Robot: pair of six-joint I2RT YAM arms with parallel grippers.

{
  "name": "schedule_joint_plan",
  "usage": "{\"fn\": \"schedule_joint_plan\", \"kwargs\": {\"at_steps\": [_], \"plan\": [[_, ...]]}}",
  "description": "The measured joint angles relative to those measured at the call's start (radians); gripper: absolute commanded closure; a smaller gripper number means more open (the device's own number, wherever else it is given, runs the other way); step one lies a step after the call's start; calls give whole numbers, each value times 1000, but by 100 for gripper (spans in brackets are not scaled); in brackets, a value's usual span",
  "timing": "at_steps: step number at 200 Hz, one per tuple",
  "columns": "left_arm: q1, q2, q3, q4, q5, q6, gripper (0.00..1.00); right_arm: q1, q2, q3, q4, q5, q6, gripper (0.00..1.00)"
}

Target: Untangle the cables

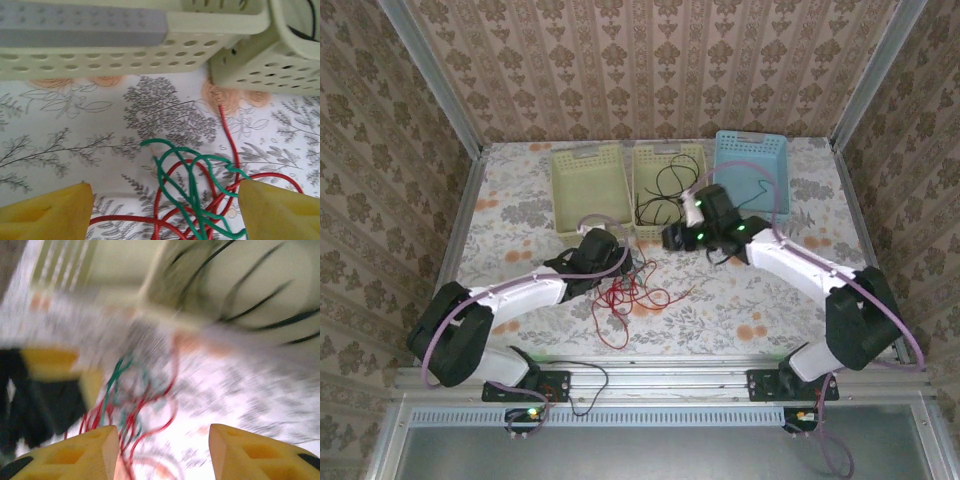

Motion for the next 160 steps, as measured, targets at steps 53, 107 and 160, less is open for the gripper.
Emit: {"fn": "schedule_joint_plan", "kwargs": {"at_steps": [53, 107, 160], "plan": [[43, -50, -39, -121, -96, -131, 23, 169, 167, 93, -167, -84, -204, 52], [43, -135, -73, -165, -140, -164, 23, 180, 286, 178, -189, -76, -237, 52], [37, -136, -78, -133, -115, -140, 23, 180, 399, 249, -186, -72, -233, 66]]}}
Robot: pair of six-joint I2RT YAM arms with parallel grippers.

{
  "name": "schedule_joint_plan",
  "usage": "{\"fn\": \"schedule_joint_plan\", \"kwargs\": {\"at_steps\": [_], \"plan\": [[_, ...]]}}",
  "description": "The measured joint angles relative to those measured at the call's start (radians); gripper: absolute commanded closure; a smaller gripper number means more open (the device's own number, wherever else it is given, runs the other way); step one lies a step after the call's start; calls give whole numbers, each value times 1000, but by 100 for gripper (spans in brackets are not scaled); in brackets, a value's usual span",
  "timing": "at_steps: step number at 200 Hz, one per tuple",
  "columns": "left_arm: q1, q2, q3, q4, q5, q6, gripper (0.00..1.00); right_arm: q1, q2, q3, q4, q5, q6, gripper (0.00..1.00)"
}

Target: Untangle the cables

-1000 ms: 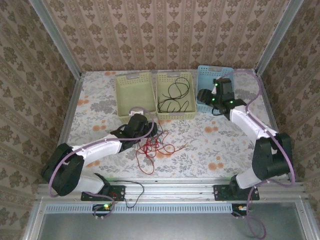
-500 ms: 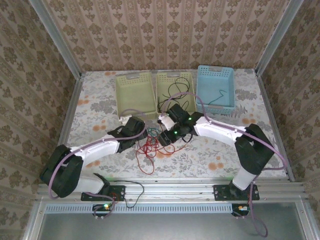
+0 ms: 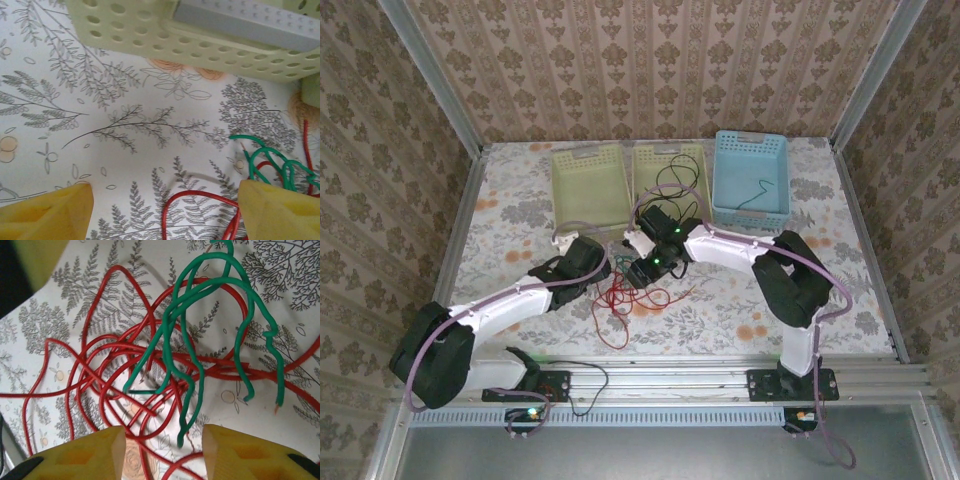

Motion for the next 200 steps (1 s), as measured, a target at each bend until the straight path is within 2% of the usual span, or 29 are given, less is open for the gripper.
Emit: {"fn": "schedule_joint_plan", "kwargs": {"at_steps": [22, 41, 69, 123, 146, 173, 200], "plan": [[-10, 0, 0, 31, 24, 22, 23, 0, 20, 1, 0, 0, 3, 90], [-16, 0, 0, 61, 49, 44, 23, -3, 14, -6, 16, 0, 5, 97], [-16, 10, 0, 118, 91, 68, 23, -32, -64, -74, 60, -18, 14, 99], [-28, 53, -1, 296, 204, 133, 25, -161, -288, -178, 142, -152, 99, 98], [-30, 80, -1, 372, 257, 160, 26, -165, -314, -191, 160, -196, 121, 98], [-30, 95, -2, 445, 308, 183, 34, -168, -317, -214, 178, -237, 142, 98], [-30, 110, -2, 482, 332, 190, 37, -188, -327, -232, 193, -282, 169, 98]]}}
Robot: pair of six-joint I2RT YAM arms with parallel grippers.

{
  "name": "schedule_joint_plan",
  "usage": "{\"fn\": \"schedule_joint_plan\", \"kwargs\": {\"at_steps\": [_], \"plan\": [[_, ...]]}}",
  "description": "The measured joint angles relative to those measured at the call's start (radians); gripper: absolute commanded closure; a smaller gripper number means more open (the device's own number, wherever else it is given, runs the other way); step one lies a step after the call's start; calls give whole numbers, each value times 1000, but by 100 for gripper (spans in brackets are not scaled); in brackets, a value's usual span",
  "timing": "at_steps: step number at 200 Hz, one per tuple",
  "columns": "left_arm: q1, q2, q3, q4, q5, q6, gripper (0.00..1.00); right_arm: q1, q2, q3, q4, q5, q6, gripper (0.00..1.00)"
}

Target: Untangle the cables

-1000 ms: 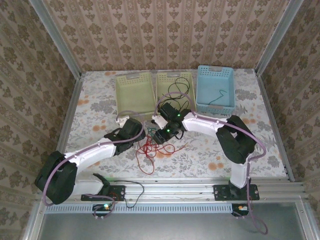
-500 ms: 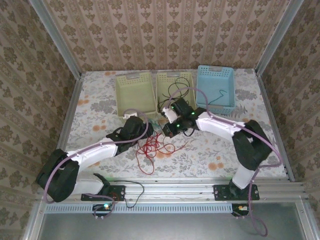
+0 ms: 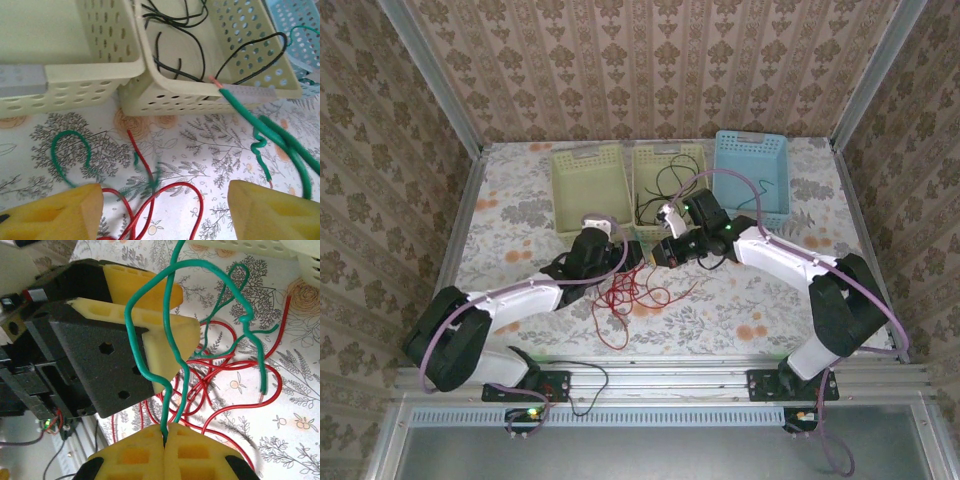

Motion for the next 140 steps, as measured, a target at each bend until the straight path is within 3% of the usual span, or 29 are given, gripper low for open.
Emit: {"fn": "schedule_joint_plan", "kwargs": {"at_steps": [41, 88, 140], "plan": [[0, 6, -3, 72, 27, 0, 39, -36, -32, -27, 43, -69, 47, 97], [0, 6, -5, 124, 94, 9, 28, -92, -75, -84, 108, -108, 111, 97], [0, 4, -5, 178, 191, 20, 26, -136, -78, -91, 169, -139, 171, 97]]}}
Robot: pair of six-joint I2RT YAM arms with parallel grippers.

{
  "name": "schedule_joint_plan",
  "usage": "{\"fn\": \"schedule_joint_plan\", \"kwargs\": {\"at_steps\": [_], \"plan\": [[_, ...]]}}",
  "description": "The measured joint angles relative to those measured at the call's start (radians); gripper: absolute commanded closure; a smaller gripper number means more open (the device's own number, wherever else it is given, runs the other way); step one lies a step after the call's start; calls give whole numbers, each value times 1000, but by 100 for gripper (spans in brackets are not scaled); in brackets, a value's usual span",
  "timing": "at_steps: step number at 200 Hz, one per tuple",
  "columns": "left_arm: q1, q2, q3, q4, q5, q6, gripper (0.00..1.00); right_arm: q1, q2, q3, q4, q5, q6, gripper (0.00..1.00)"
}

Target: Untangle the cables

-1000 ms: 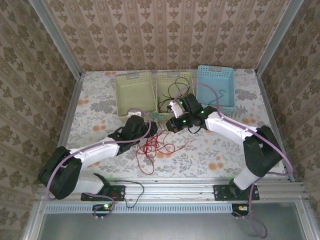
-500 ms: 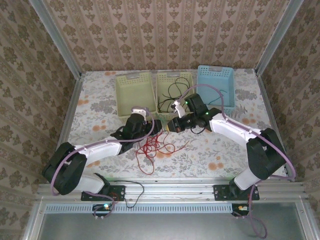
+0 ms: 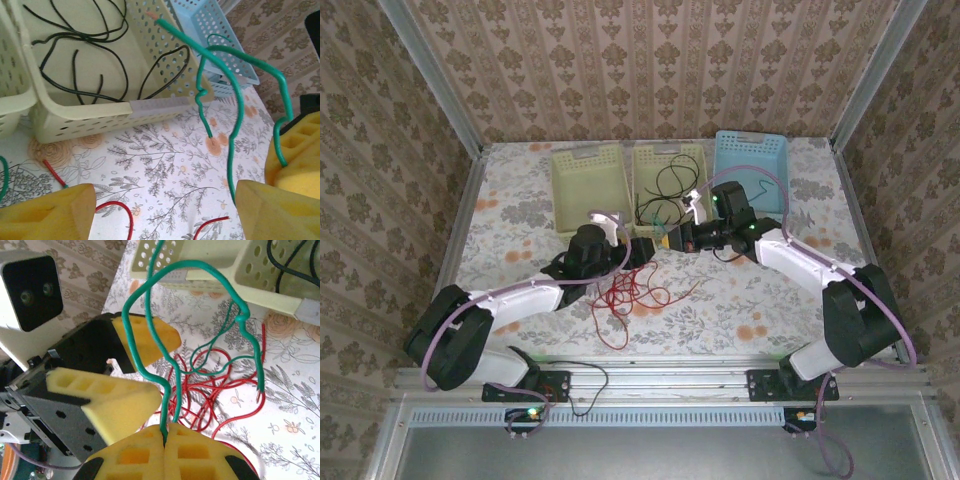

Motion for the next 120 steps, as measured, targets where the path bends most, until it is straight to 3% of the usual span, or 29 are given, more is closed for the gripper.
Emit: {"fn": "schedule_joint_plan", "kwargs": {"at_steps": [38, 57, 76, 94, 108, 120], "plan": [[0, 19, 0, 64, 39, -1, 26, 1, -8, -14, 35, -38, 26, 97], [3, 53, 3, 107, 55, -6, 31, 1, -19, -23, 43, -52, 34, 98], [3, 93, 28, 129, 81, -19, 51, -2, -37, -40, 60, -49, 43, 98], [0, 129, 61, 157, 111, -38, 76, -11, -49, -55, 81, -39, 60, 98], [-2, 148, 83, 178, 120, -52, 86, -11, -59, -58, 83, -28, 67, 98], [-2, 164, 101, 192, 124, -59, 88, -11, -80, -64, 81, -19, 71, 98]]}}
